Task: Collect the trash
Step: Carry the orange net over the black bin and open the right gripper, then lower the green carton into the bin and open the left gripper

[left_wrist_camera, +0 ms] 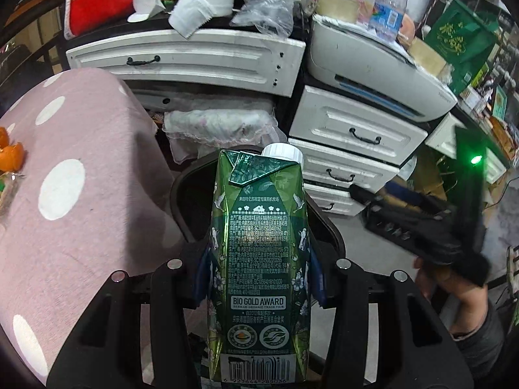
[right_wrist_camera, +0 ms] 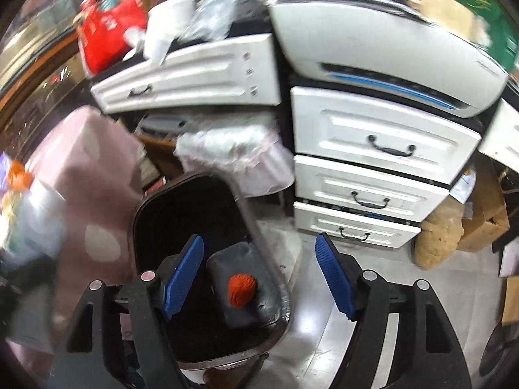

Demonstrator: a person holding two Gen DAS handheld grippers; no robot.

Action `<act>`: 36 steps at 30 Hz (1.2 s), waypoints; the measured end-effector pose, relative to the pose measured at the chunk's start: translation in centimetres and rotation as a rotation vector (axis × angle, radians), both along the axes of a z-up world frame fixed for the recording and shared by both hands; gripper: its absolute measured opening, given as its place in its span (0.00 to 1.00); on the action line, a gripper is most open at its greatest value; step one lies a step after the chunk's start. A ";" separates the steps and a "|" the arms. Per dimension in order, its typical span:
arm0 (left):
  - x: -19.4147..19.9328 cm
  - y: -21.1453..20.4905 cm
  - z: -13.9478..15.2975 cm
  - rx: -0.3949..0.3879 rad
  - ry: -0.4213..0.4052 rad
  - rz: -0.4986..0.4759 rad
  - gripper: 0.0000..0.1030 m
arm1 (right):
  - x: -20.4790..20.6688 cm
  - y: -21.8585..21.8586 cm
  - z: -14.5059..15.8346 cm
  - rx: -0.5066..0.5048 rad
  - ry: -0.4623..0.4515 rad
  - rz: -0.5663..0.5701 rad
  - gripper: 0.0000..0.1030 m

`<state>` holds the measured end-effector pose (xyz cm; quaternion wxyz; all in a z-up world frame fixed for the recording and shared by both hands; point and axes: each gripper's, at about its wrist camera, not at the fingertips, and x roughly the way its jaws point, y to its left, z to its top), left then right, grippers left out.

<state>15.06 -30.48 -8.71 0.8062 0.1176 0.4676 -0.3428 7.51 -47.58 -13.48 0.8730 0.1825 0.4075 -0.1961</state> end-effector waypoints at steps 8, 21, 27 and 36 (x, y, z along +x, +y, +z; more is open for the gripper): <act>0.4 -3.6 -4.5 0.092 0.072 -0.040 0.47 | -2.4 -1.2 2.1 -0.004 -0.062 -0.050 0.69; 3.2 -6.7 -13.8 0.274 0.206 -0.008 0.47 | -3.4 -1.1 2.8 0.039 -0.109 -0.036 0.70; 3.4 -7.0 -15.9 0.307 0.235 -0.003 0.47 | -3.2 -0.4 2.9 0.039 -0.113 -0.018 0.70; 3.5 -6.8 -16.9 0.324 0.261 0.032 0.71 | -2.9 0.1 3.0 0.024 -0.107 -0.010 0.70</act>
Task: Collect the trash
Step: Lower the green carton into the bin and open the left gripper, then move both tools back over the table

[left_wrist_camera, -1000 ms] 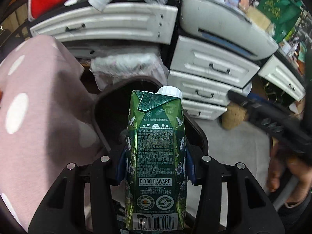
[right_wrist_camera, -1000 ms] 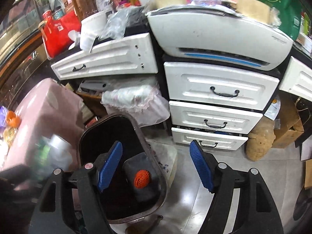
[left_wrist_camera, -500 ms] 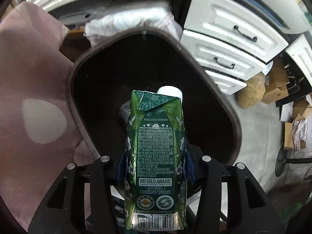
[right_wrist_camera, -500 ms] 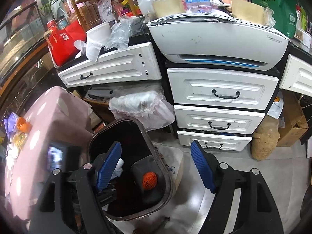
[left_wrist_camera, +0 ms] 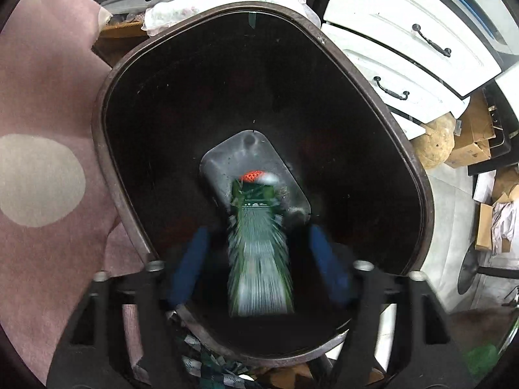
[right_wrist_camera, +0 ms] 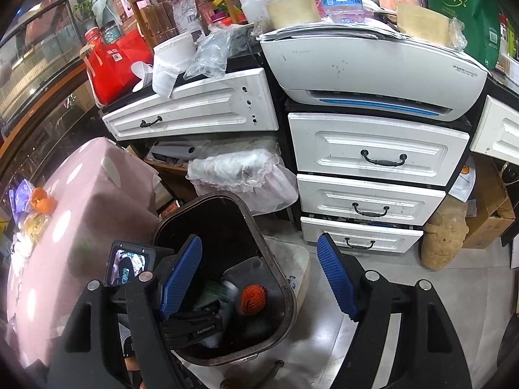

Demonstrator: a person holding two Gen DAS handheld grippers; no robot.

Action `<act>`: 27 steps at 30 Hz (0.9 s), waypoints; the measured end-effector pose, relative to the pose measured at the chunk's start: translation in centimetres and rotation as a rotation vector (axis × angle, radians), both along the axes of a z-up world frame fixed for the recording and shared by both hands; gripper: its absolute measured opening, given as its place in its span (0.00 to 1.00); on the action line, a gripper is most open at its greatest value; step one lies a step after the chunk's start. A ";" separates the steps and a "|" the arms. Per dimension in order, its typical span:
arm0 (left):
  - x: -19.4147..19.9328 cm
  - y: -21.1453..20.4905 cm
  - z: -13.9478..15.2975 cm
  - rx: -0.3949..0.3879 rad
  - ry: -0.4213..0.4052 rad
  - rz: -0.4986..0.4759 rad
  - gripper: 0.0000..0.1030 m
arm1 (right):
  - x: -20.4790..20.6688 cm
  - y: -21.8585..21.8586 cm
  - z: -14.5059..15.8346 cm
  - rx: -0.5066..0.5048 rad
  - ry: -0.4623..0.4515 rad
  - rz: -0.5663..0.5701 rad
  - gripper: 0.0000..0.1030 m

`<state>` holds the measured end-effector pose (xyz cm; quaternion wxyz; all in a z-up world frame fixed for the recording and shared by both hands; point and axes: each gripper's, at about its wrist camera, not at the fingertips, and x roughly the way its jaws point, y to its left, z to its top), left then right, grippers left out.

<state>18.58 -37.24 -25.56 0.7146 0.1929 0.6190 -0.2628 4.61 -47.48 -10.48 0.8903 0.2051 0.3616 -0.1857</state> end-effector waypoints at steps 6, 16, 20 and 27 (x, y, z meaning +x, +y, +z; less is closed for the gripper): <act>-1.0 0.4 1.7 -0.030 -0.036 -0.028 0.77 | 0.0 0.5 0.9 -0.031 -0.008 0.004 0.73; -3.9 4.2 9.5 -0.195 -0.191 -0.053 0.82 | -0.3 1.7 3.8 -0.094 -0.067 0.035 0.75; -4.0 7.1 13.1 -0.276 -0.198 0.016 0.83 | -0.6 2.1 5.8 -0.122 -0.119 0.043 0.79; -5.6 12.8 19.9 -0.389 -0.349 0.101 0.84 | 0.0 4.3 7.3 -0.113 -0.169 0.123 0.81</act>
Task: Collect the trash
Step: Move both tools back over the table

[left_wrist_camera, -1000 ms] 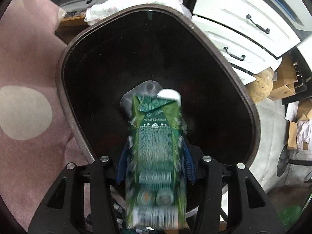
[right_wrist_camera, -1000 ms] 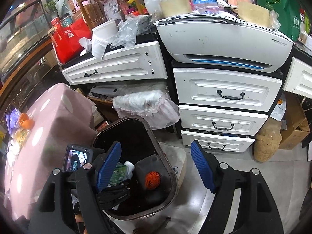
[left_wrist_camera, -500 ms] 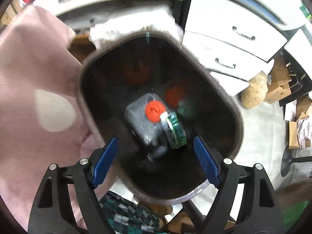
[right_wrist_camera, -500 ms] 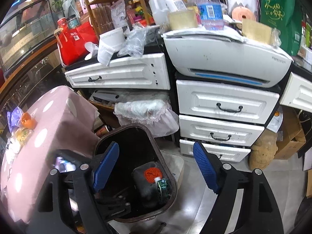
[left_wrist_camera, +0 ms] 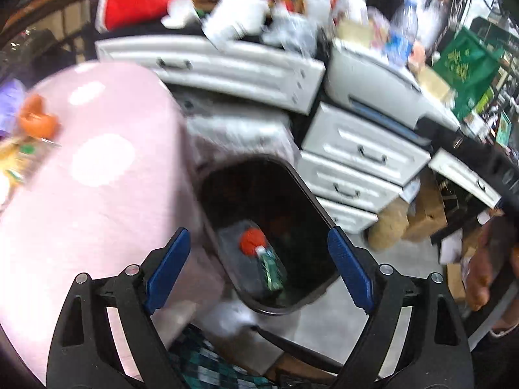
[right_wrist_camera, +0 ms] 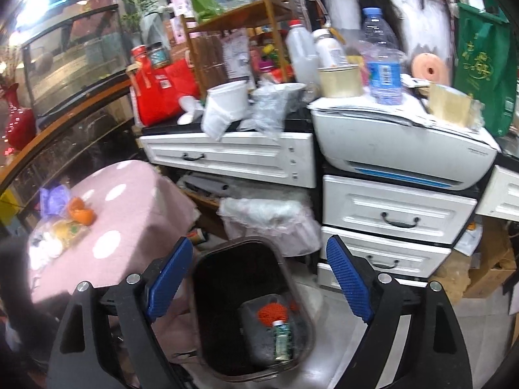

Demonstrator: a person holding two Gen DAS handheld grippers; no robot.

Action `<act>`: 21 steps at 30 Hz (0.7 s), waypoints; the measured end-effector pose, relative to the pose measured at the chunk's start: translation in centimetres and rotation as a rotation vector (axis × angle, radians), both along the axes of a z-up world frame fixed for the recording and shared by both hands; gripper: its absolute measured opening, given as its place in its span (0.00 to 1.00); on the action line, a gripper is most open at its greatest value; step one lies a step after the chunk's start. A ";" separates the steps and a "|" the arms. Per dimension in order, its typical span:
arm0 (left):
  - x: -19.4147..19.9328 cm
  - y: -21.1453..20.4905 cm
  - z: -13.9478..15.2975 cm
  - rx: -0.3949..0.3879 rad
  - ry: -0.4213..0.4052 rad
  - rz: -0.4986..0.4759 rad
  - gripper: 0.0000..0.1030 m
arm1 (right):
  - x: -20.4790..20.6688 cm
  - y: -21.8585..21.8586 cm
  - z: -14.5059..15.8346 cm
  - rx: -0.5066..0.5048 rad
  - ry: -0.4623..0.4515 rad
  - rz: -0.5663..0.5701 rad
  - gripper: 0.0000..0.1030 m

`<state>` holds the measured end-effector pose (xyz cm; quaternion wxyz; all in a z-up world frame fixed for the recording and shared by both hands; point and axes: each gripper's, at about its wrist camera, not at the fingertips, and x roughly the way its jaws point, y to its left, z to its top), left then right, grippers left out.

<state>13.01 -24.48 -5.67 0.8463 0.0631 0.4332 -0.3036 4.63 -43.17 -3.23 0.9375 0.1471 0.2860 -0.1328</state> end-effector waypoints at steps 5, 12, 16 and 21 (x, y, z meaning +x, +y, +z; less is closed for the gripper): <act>-0.6 3.6 2.3 -0.005 -0.101 0.078 0.85 | 1.5 3.4 0.2 -0.001 -0.012 0.106 0.82; 0.4 10.0 4.2 0.010 -0.194 0.214 0.87 | 4.2 9.4 0.3 -0.013 -0.007 0.287 0.82; 1.3 14.4 4.5 0.021 -0.207 0.322 0.87 | 5.9 13.1 0.1 -0.010 0.004 0.384 0.82; 2.4 18.9 4.1 0.041 -0.206 0.438 0.87 | 8.0 17.5 -0.3 -0.018 0.013 0.493 0.82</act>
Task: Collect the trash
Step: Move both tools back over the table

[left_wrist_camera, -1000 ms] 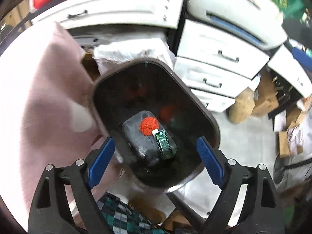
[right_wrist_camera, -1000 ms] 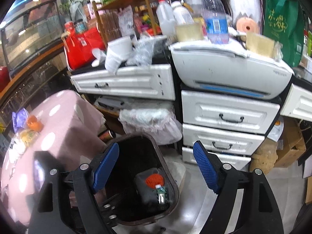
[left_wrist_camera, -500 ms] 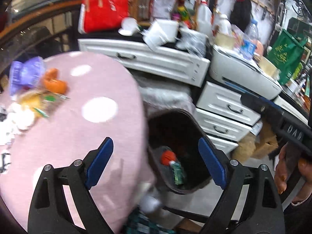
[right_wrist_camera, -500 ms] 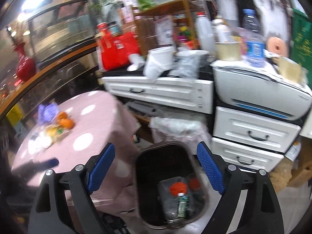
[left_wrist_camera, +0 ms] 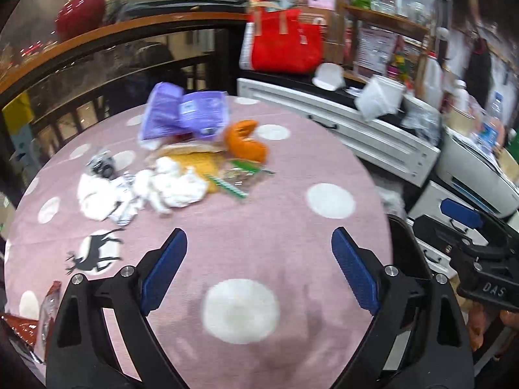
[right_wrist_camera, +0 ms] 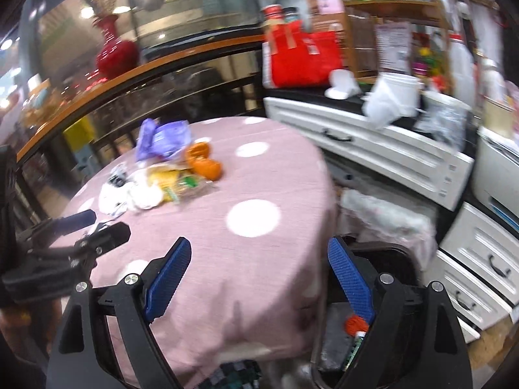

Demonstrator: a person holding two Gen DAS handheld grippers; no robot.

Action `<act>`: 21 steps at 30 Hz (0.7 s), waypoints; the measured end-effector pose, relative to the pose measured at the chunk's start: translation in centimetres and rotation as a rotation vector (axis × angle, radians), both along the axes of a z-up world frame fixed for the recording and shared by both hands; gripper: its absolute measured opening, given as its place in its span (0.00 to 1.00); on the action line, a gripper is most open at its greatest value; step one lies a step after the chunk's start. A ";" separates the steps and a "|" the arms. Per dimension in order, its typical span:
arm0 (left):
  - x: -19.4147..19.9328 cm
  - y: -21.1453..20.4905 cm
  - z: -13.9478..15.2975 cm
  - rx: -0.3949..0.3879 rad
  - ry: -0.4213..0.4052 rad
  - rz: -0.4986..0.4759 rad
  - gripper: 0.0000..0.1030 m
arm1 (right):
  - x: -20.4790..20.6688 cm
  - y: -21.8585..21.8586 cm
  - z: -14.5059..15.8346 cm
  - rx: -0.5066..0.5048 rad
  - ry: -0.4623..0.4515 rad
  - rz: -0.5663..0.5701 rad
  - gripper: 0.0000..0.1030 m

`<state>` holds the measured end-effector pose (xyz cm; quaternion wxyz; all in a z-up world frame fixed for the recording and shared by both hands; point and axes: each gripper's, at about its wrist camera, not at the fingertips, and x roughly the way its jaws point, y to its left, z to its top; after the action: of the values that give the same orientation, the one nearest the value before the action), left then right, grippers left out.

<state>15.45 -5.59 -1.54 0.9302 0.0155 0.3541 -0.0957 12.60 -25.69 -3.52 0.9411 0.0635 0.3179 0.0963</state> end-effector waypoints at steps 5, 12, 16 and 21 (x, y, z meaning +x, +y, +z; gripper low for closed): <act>0.8 5.0 -0.6 -0.006 0.004 0.119 0.87 | 2.3 3.6 -0.2 0.004 0.014 0.098 0.82; 1.8 9.9 -2.0 -0.043 0.045 0.240 0.87 | 5.3 7.7 -0.7 -0.026 0.027 0.189 0.82; 2.5 12.0 -2.8 -0.055 0.059 0.301 0.87 | 6.6 9.0 -1.1 -0.047 0.038 0.223 0.82; 4.4 14.5 -3.0 -0.089 0.089 0.366 0.87 | 8.4 9.9 -1.1 -0.050 0.049 0.249 0.82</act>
<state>19.87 8.89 -4.58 0.9152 -0.0943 0.3874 0.0589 20.95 -15.75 -4.66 0.9150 0.0024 0.3488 0.2026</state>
